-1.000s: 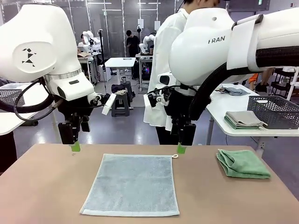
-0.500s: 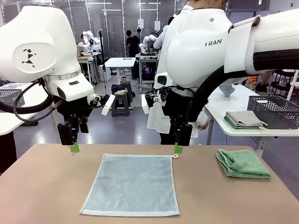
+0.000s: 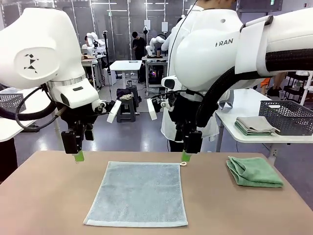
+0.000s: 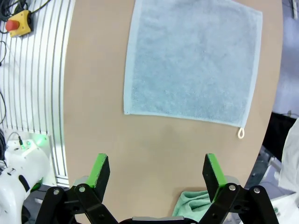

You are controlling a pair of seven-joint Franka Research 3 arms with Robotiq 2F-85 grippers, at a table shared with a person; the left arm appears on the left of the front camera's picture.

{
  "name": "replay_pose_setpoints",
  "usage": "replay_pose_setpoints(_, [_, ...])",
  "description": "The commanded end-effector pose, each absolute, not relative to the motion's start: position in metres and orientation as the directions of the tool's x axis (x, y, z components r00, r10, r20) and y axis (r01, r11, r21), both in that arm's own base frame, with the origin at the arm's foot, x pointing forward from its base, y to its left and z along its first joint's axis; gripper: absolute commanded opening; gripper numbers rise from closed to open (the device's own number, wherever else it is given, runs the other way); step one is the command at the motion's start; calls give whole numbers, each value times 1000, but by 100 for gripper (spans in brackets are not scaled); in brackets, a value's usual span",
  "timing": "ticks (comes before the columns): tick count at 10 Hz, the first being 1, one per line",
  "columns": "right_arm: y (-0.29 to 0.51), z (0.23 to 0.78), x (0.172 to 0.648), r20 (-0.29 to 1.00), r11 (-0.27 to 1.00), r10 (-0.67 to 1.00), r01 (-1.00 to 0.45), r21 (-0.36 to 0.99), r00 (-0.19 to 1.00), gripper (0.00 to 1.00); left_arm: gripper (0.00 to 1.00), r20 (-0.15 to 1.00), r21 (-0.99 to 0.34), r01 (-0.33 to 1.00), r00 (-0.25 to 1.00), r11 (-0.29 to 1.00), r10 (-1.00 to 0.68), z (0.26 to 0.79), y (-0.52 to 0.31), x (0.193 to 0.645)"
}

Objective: Fold the towels and place them in the basket.
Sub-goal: When a person lays out a Towel with hook on the table, fold it in half twice.

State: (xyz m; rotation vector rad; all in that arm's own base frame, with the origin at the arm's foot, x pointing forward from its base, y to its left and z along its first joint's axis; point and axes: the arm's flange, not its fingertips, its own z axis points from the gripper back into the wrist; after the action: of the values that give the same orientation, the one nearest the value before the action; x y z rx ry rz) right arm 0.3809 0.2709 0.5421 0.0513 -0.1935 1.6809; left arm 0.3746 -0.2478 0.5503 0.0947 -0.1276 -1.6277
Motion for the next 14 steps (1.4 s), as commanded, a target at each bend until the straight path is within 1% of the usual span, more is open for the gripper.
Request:
replay_pose_setpoints(1, [268, 516, 356, 155, -161, 970, -972, -172, -188, 100, 100, 19, 165, 981, -111, -106, -994, 521, -245, 352])
replay_pose_setpoints(2, [271, 501, 345, 141, -166, 971, -967, -193, -195, 100, 100, 26, 164, 980, -120, -114, -992, 506, -241, 344])
replay_pose_setpoints(3, [275, 483, 337, 83, -158, 981, -966, -205, -177, 100, 100, 22, 152, 981, -121, -117, -992, 486, -237, 340])
replay_pose_setpoints(4, [279, 468, 331, 68, -144, 985, -967, -208, -161, 100, 100, 25, 141, 984, -113, -108, -993, 472, -235, 337])
replay_pose_setpoints(6, [282, 438, 328, 30, -72, 997, -982, -174, -78, 100, 100, 30, 130, 987, -99, -94, -995, 443, -234, 334])
replay_pose_setpoints(8, [278, 406, 336, 85, -13, 996, -991, -130, -24, 100, 100, 48, 113, 992, -58, -52, -997, 415, -230, 339])
replay_pose_setpoints(10, [274, 377, 338, 107, 33, 994, -994, -107, 21, 100, 100, 70, 88, 996, -33, -27, -997, 389, -222, 344])
replay_pose_setpoints(11, [274, 361, 338, 90, 49, 995, -994, -98, 40, 100, 100, 86, 81, 996, -28, -20, -996, 374, -220, 344])
replay_pose_setpoints(14, [271, 326, 338, 87, 49, 995, -996, -68, 43, 100, 100, 125, 69, 997, 21, 30, -992, 340, -216, 348])
